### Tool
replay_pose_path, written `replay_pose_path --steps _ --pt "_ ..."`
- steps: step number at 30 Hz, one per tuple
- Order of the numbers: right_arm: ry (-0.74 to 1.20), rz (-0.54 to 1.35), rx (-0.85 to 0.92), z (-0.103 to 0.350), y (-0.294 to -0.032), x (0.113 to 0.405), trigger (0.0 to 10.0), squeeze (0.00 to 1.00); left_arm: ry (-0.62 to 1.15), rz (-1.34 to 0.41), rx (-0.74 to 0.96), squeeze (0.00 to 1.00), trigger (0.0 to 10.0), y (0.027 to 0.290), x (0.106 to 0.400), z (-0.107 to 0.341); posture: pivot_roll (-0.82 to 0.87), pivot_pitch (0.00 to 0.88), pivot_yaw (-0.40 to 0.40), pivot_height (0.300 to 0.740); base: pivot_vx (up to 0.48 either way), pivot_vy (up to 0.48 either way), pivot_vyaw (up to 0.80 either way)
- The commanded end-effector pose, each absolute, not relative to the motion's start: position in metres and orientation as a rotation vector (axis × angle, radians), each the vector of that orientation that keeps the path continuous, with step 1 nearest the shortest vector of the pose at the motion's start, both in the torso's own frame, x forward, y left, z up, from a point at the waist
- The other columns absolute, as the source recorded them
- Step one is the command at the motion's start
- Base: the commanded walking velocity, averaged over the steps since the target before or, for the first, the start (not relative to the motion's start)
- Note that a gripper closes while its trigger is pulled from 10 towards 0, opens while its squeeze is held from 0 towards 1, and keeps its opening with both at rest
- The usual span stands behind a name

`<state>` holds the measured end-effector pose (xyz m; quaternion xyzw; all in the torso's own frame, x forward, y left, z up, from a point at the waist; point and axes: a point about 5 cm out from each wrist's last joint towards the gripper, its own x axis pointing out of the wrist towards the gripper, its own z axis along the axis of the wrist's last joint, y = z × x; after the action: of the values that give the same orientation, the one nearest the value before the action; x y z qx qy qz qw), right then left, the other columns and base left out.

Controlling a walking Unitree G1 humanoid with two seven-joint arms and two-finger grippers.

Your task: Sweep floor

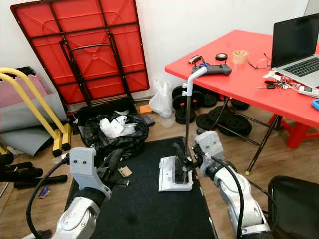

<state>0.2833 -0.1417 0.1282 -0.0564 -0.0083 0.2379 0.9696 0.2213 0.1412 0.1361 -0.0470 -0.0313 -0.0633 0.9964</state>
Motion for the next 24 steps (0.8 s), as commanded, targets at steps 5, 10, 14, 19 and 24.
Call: replay_pose_path --steps 5,10,14,19,24 --pt "-0.018 0.452 -0.018 0.1291 -0.1416 0.2858 10.0 0.00 -0.073 -0.111 -0.097 0.00 10.0 0.1454 0.2203 0.1367 -0.09 0.000 -0.008 0.740 0.000 0.000 0.00" --pt "-0.018 0.455 -0.016 0.1291 -0.1418 0.2865 10.0 0.00 -0.070 -0.110 -0.098 0.00 10.0 0.1456 0.2205 0.1369 -0.09 0.000 -0.008 0.740 0.000 0.000 0.00" --pt "-0.019 0.460 -0.014 0.1295 -0.1418 0.2872 10.0 0.00 -0.068 -0.110 -0.098 0.00 10.0 0.1461 0.2201 0.1377 -0.09 0.000 -0.006 0.740 0.000 0.000 0.00" --pt "-0.019 0.460 -0.011 0.1297 -0.1419 0.2874 10.0 0.00 -0.067 -0.109 -0.099 0.00 10.0 0.1462 0.2200 0.1379 -0.09 0.000 -0.006 0.740 0.000 0.000 0.00" --pt "-0.019 0.459 -0.007 0.1301 -0.1417 0.2870 10.0 0.00 -0.066 -0.108 -0.098 0.00 10.0 0.1468 0.2196 0.1382 -0.09 0.000 -0.004 0.740 0.000 0.000 0.00"
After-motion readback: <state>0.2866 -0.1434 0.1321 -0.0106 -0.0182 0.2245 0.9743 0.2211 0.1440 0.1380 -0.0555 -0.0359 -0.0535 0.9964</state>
